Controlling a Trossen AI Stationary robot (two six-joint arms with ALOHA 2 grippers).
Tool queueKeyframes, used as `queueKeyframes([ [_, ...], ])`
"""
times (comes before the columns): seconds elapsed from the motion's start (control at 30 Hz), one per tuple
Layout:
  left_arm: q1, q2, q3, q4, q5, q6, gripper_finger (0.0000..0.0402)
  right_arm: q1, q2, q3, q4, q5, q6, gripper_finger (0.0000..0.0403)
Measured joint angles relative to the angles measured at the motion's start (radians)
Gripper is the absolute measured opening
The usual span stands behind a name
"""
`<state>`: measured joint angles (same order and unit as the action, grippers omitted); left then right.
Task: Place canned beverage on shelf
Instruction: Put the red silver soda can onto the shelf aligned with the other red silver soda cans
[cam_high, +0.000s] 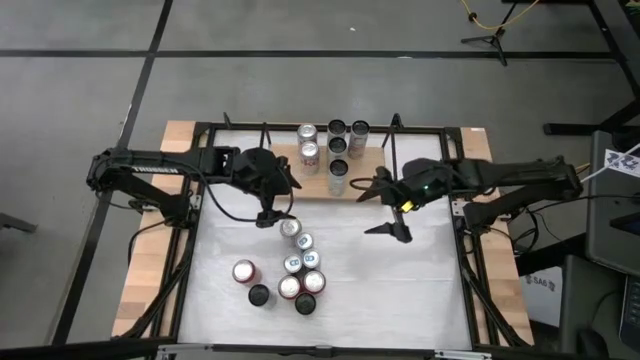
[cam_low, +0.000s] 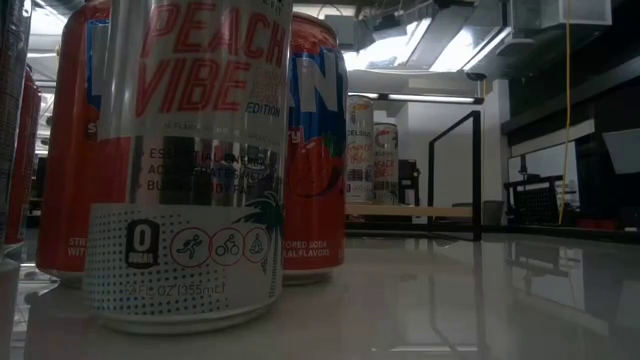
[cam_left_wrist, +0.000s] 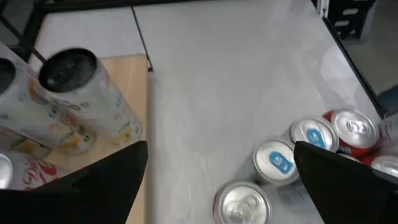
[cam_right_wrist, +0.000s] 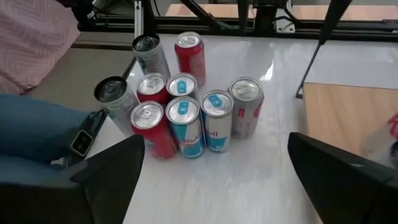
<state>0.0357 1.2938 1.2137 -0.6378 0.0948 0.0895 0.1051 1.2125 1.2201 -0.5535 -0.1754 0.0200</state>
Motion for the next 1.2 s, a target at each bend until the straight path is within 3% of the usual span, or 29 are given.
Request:
queueKeyframes([
  [0.3, -0.03, 0.009, 0.0, -0.045, -0.001, 0.001, 0.0397, 0.0, 0.028, -0.167, 0.237, 0.0, 0.008, 0.039],
  [0.67, -0.051, 0.11, 0.0, -0.078, 0.009, 0.146, 0.0396, 0.0, 0.043, -0.171, 0.274, 0.0, 0.009, 0.039],
  [0.87, -0.049, 0.175, 0.0, -0.139, 0.091, 0.202, 0.0396, 0.0, 0.043, -0.171, 0.268, 0.0, 0.009, 0.039],
  [1.2, -0.05, 0.283, 0.0, -0.172, 0.066, 0.288, 0.0396, 0.0, 0.043, -0.171, 0.266, 0.0, 0.009, 0.039],
])
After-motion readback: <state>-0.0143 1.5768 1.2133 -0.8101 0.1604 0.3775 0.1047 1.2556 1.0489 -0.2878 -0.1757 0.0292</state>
